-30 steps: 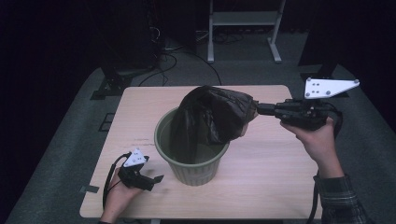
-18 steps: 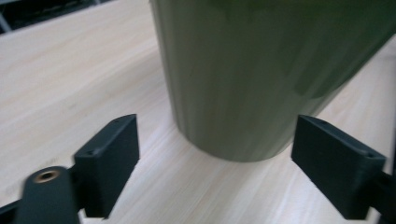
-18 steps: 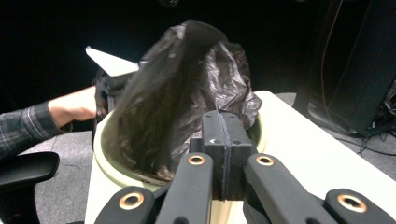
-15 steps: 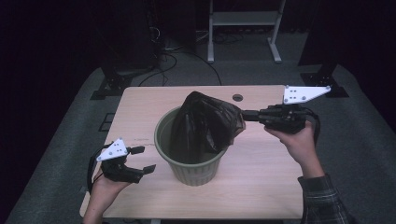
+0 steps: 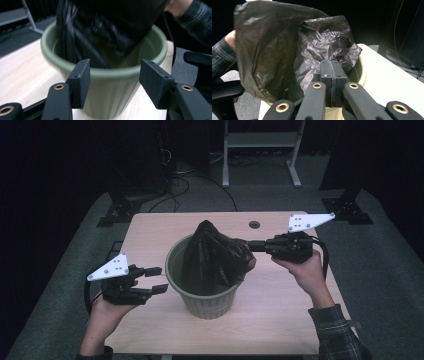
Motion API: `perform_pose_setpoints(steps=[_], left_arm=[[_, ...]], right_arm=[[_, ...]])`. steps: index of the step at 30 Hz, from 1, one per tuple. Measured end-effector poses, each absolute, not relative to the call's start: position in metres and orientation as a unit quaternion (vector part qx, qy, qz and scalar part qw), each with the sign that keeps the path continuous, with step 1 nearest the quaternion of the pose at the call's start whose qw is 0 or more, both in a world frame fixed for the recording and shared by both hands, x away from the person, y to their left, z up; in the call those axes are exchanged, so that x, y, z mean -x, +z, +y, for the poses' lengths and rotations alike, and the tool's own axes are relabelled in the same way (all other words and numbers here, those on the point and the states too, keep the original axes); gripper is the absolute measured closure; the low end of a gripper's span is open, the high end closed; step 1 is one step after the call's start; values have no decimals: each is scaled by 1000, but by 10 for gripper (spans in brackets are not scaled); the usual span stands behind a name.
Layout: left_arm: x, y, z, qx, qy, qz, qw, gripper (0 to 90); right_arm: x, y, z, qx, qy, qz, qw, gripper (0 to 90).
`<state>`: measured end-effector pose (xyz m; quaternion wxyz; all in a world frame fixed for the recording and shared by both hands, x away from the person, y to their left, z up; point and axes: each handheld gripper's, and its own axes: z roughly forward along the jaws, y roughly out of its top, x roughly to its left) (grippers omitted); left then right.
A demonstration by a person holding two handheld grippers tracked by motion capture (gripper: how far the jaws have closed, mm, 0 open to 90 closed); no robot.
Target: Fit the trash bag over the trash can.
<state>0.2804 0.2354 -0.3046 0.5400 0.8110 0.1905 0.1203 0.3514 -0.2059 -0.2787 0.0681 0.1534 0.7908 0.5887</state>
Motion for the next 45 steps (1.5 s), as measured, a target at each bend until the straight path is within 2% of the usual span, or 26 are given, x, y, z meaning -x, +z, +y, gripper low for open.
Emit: perform_pose_setpoints(steps=[11,20,29,39,41,42,43,45], left_arm=[[-292,-263,182,-810,127,125,558,368],[-300,-248,160,-811,122,117,560,349],[-298,-238,141,-816,132,93,555,300],[-315,-248,120,-822,116,95,549,303],[-320,-252,113,-822,114,94,549,339],[-320,-252,113,-822,114,94,549,461],[-323,-253,112,-825,111,90,547,461],[-327,-256,108,-829,108,83,542,620]], right_arm=[[-359,-286,-192,-151,584,795,56,900],[-364,-294,-183,-154,578,800,45,900],[-366,-300,-179,-157,575,802,36,900],[-367,-304,-176,-157,574,803,28,900],[-367,-305,-175,-155,574,803,27,900],[-367,-305,-175,-155,574,803,27,900],[-367,-306,-175,-155,575,803,26,900],[-367,-306,-175,-156,575,802,24,900]])
